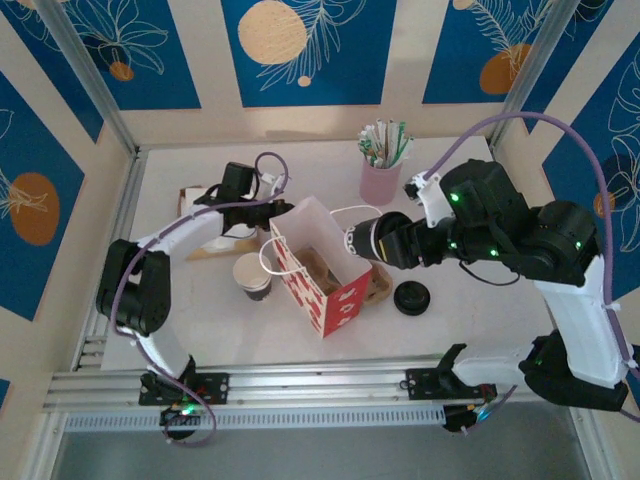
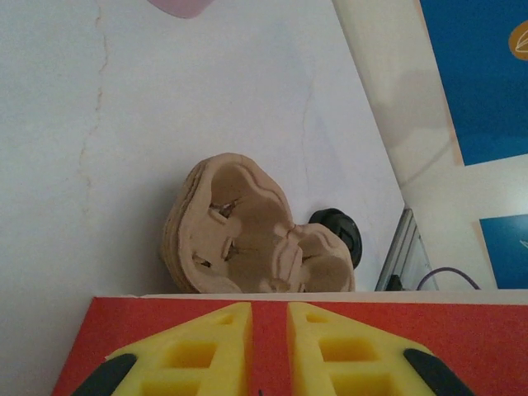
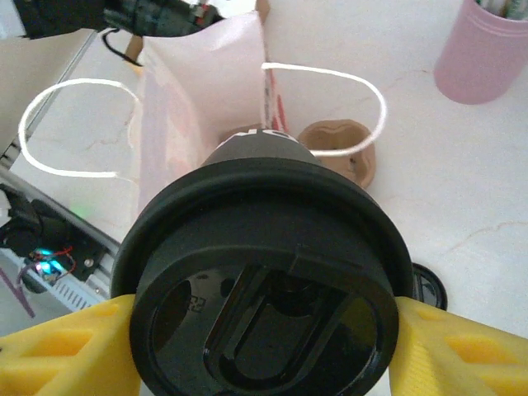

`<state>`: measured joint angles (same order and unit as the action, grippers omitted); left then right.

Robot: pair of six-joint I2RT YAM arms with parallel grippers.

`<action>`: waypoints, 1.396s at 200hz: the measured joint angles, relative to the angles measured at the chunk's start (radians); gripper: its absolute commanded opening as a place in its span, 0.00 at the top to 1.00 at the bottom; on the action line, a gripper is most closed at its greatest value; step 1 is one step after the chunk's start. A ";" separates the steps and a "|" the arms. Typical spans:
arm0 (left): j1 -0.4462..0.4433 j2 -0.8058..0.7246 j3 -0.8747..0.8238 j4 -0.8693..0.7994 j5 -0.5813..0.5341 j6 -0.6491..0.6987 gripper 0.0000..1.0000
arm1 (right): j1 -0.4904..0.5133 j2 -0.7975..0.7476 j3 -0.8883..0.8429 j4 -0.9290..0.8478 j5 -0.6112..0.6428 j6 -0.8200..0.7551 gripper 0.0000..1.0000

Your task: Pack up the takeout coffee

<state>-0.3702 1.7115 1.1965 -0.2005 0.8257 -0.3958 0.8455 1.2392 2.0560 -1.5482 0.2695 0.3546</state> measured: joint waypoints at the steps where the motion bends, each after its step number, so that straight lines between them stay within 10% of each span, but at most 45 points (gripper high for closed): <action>1: 0.000 0.000 0.000 0.000 0.000 -0.001 0.82 | 0.002 0.002 0.002 -0.001 0.000 0.000 0.33; 124: 0.000 -0.115 -0.145 0.112 -0.042 -0.070 0.78 | 0.166 0.340 0.253 -0.072 0.099 -0.002 0.33; 279: 0.002 -0.134 -0.178 0.153 -0.041 -0.070 0.73 | 0.185 0.453 0.098 -0.072 0.108 0.017 0.33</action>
<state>-0.3687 1.5772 1.0187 -0.0475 0.7849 -0.4656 1.0309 1.6920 2.1536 -1.6203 0.3775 0.3714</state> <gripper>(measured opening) 0.264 0.670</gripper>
